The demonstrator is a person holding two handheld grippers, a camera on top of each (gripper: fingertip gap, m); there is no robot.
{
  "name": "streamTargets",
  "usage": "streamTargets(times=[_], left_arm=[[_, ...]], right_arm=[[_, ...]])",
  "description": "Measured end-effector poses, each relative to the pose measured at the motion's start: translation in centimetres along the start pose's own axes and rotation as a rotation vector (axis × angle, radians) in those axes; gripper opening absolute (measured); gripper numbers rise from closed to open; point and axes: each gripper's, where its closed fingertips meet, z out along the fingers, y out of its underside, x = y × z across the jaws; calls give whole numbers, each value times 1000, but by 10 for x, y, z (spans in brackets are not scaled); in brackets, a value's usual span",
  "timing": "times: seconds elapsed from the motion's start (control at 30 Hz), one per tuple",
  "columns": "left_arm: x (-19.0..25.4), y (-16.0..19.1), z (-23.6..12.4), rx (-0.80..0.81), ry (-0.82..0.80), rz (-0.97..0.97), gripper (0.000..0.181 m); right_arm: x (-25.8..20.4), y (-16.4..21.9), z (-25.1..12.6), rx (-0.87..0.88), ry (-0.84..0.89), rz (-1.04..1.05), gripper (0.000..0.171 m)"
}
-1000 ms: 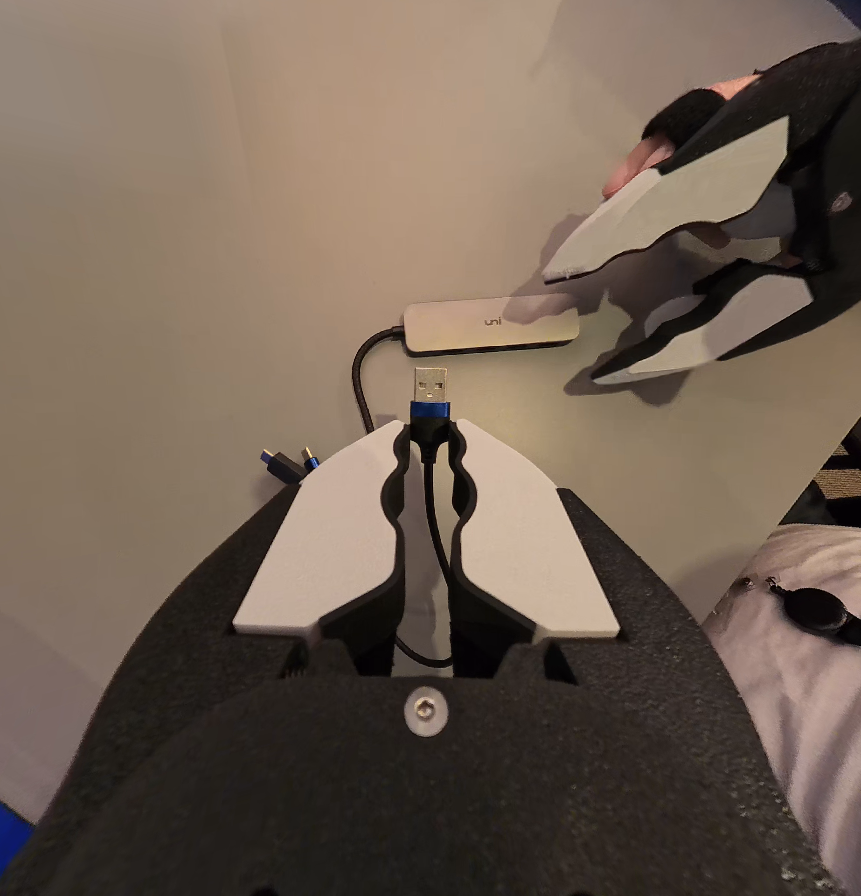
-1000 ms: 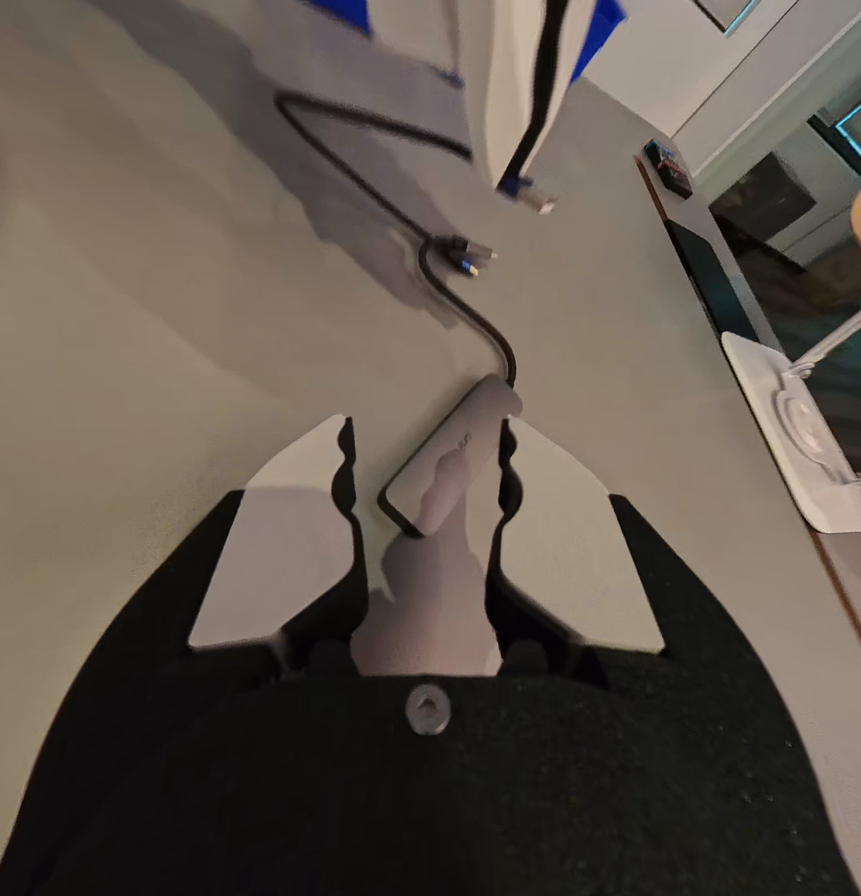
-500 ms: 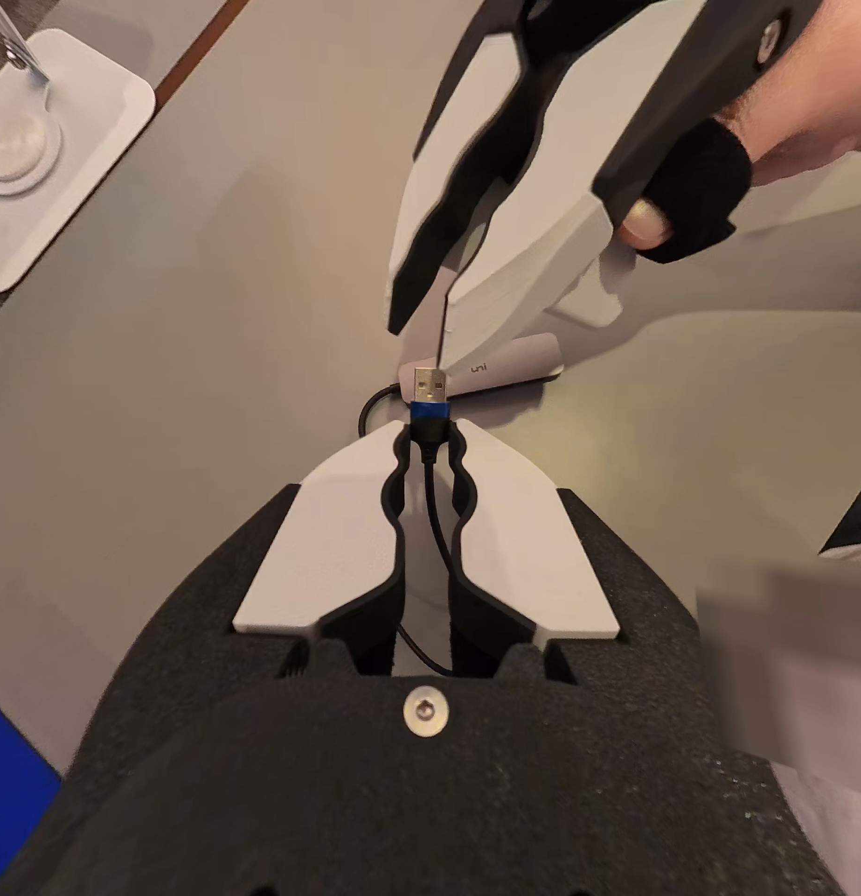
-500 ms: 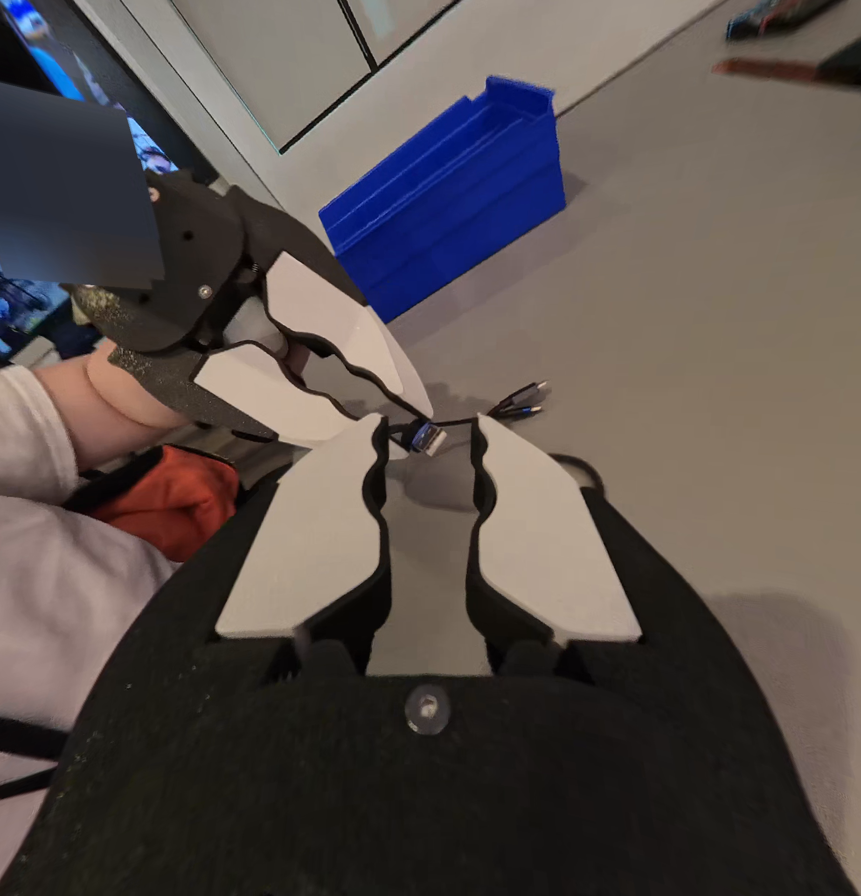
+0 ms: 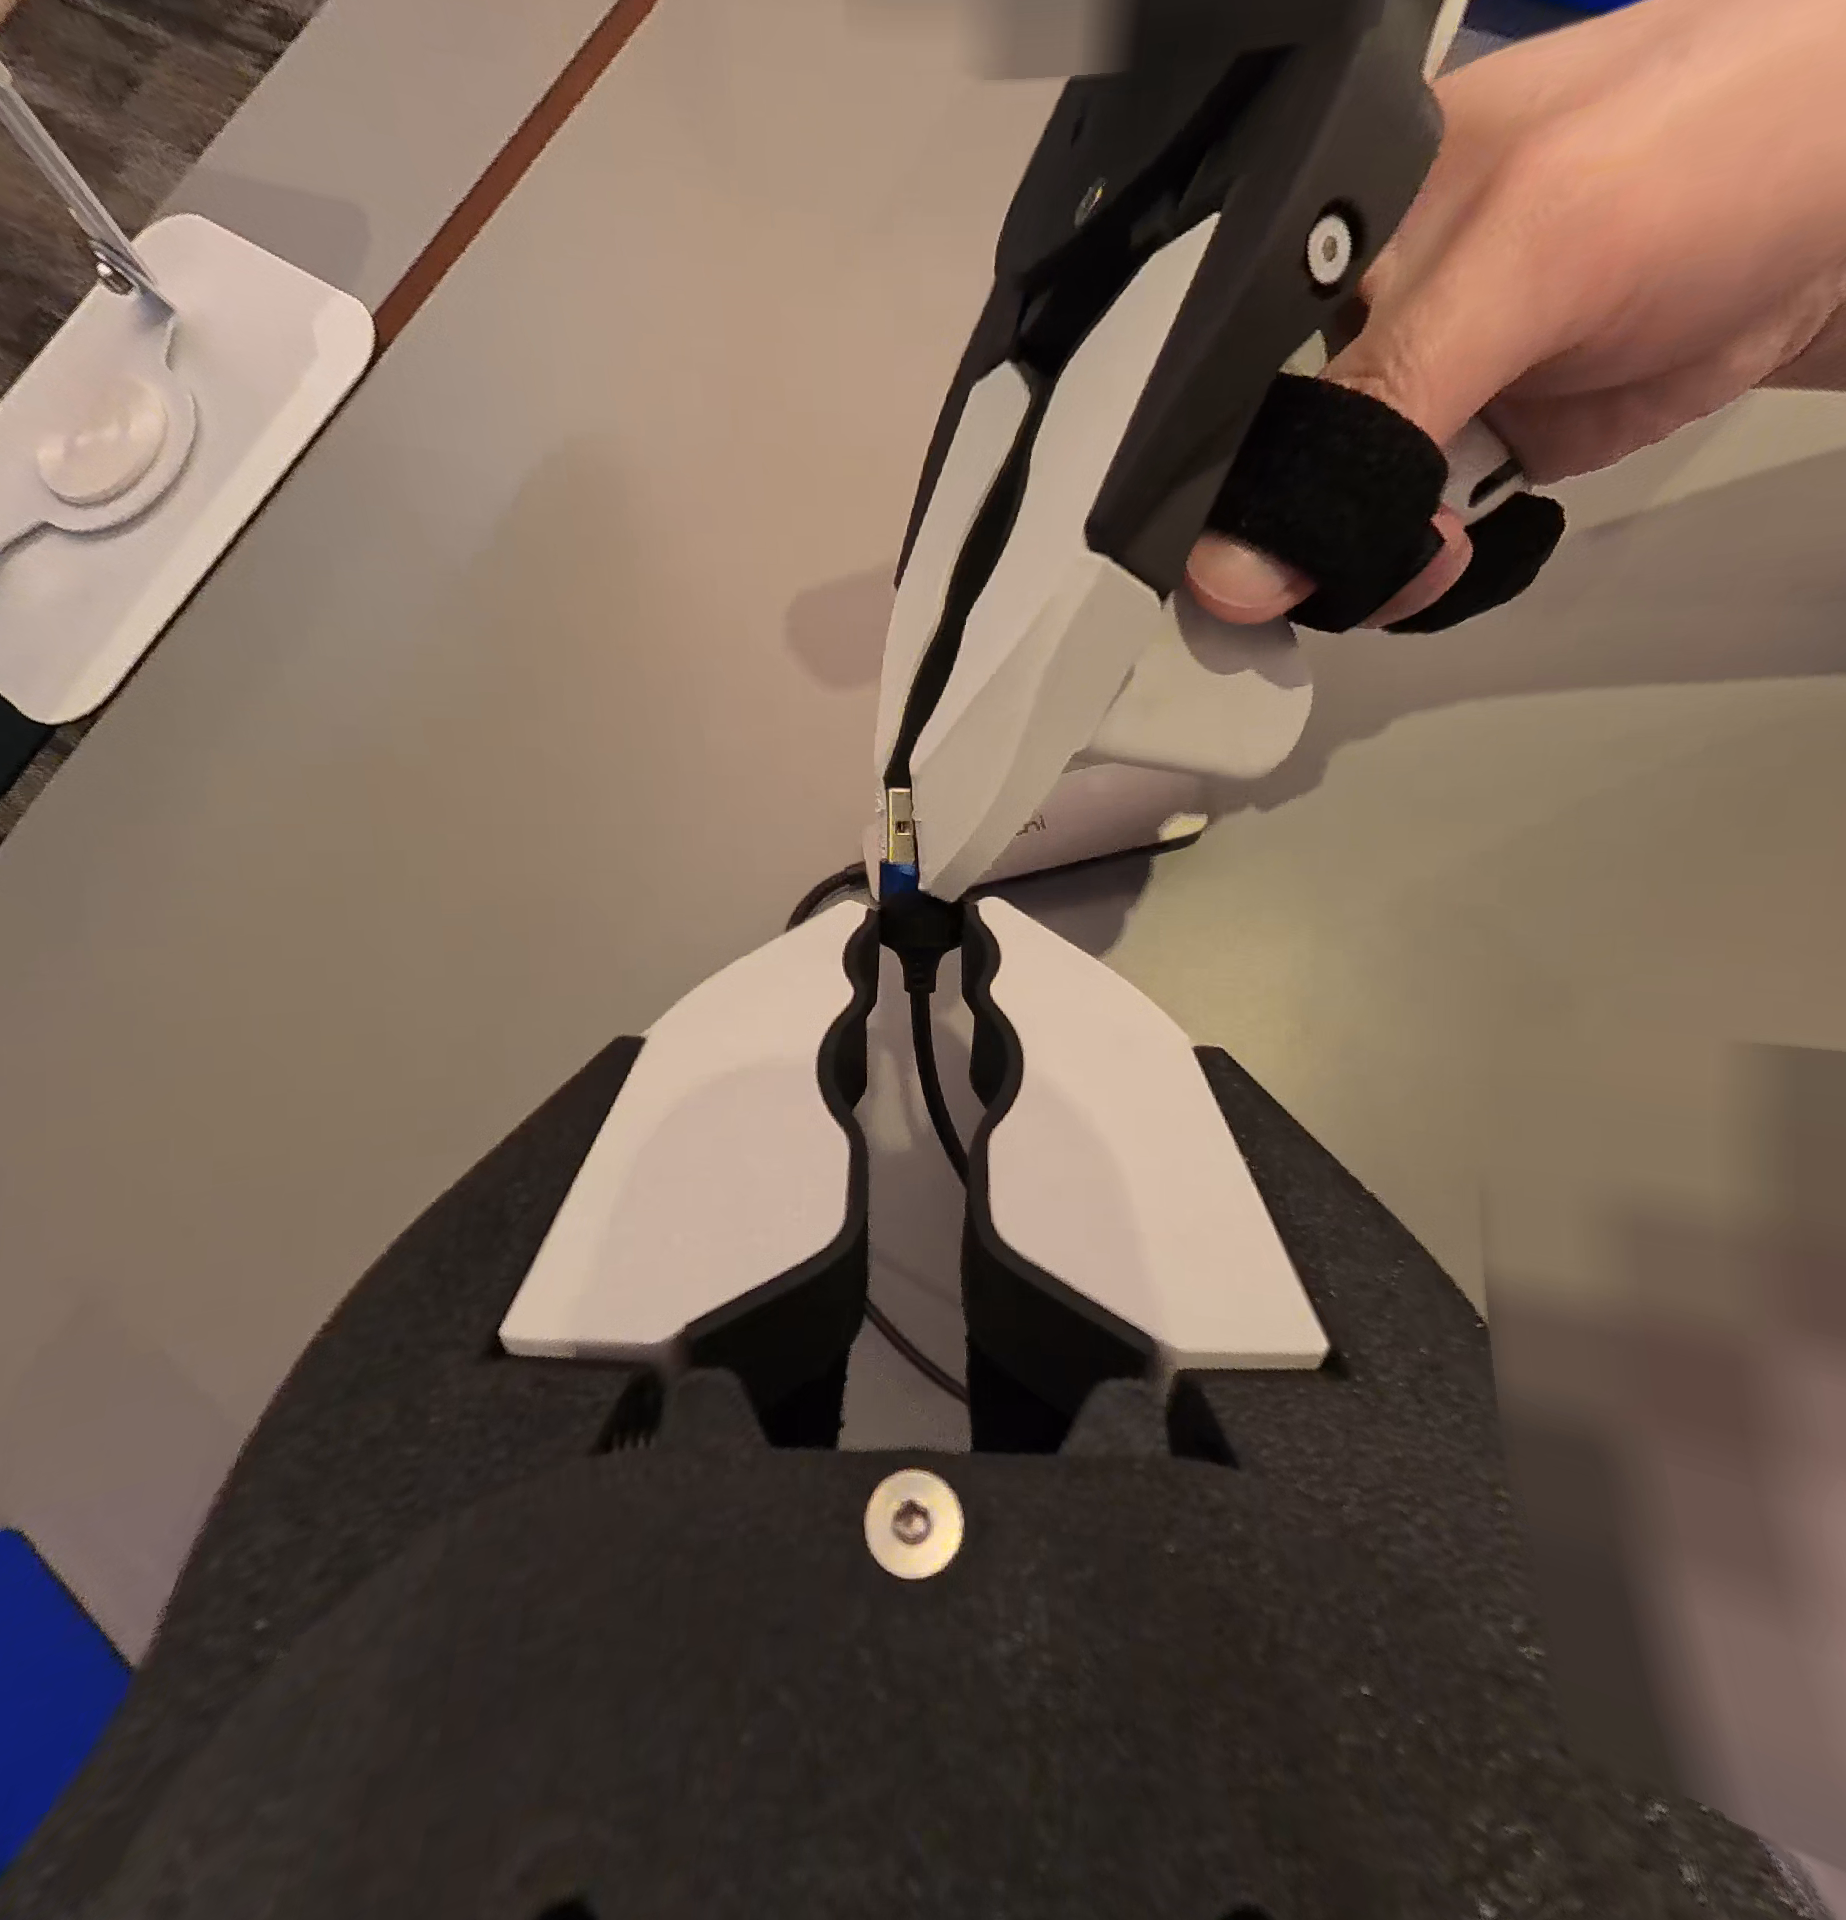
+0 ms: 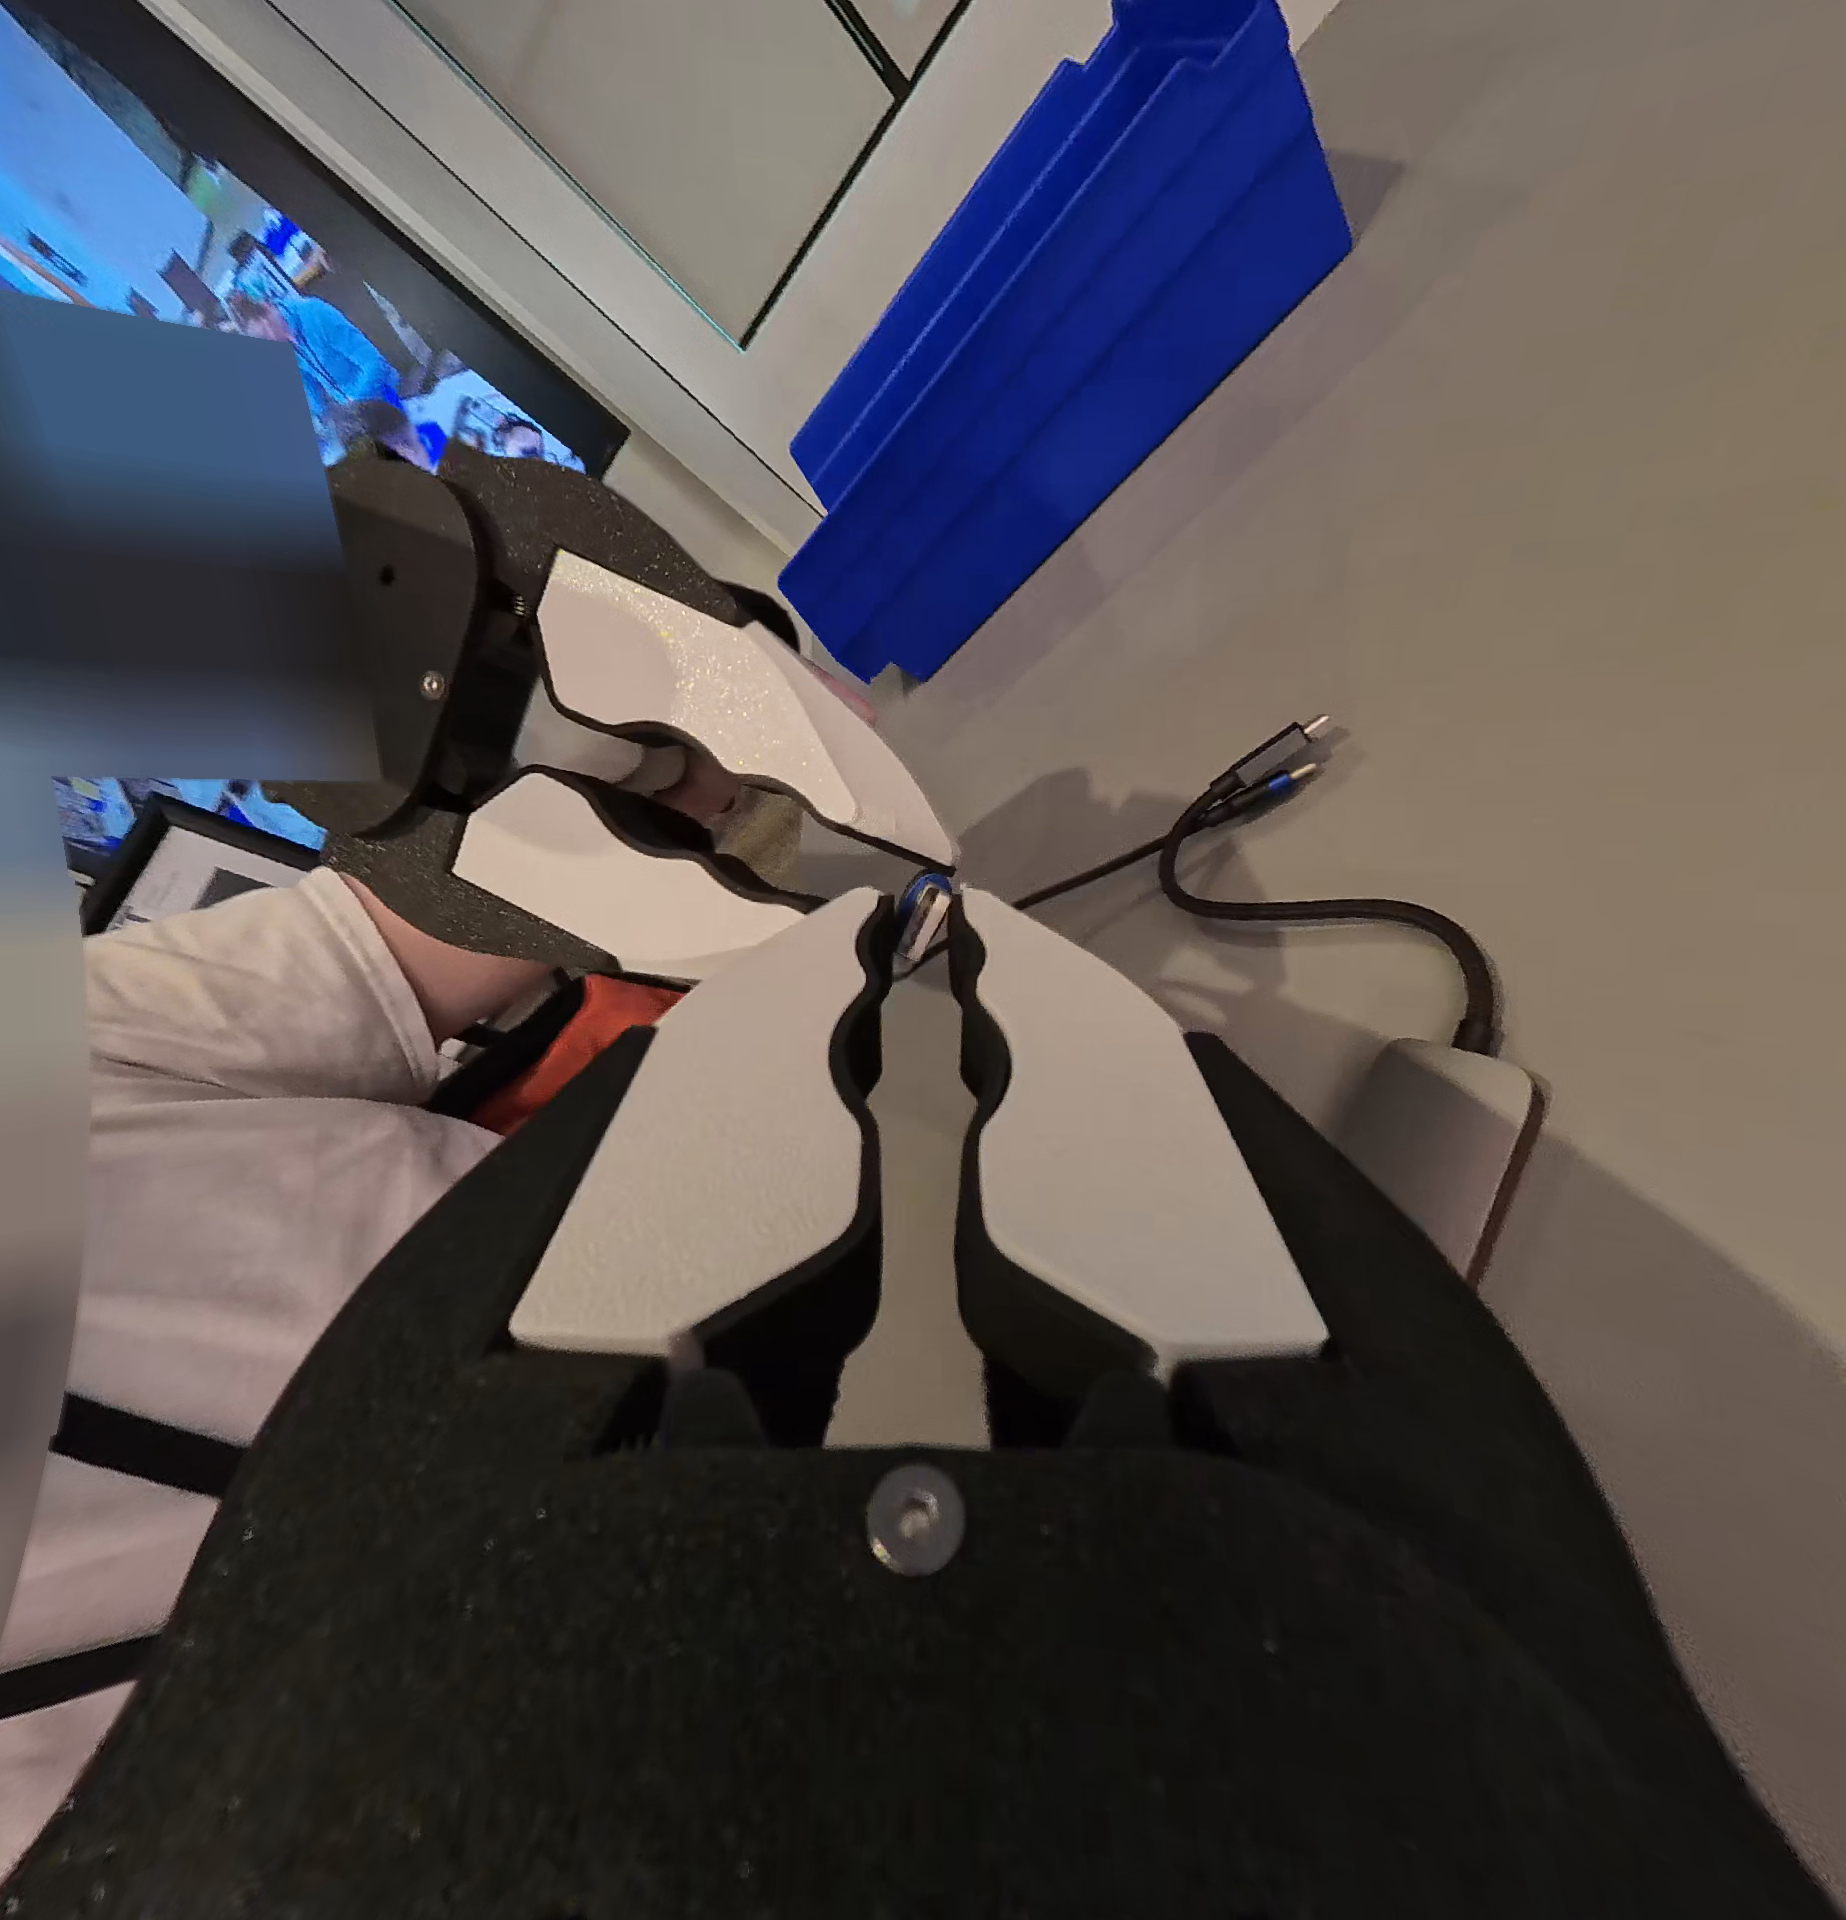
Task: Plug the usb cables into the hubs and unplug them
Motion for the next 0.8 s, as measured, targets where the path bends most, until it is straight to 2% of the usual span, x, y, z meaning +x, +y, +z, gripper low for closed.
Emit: streamTargets(times=[0.1,0.27,0.4,0.5,0.67,0.8], left_arm=[[1,-1,0,16,-12,18,15],[-7,10,4,0,-107,27,30],[2,0,4,83,-26,-60,29],[1,0,7,79,-45,-53,27],[1,-6,9,108,-86,-19,9],[1,-5,12,94,-89,-4,7]], right_arm=[[0,-1,-2,28,-37,46,8],[-1,-3,-7,55,-65,45,8],[-2,-5,-10,83,-80,47,8],[-3,-7,-12,96,-91,57,8],[-3,-10,-15,118,-96,73,8],[0,-9,-16,117,-92,84,8]])
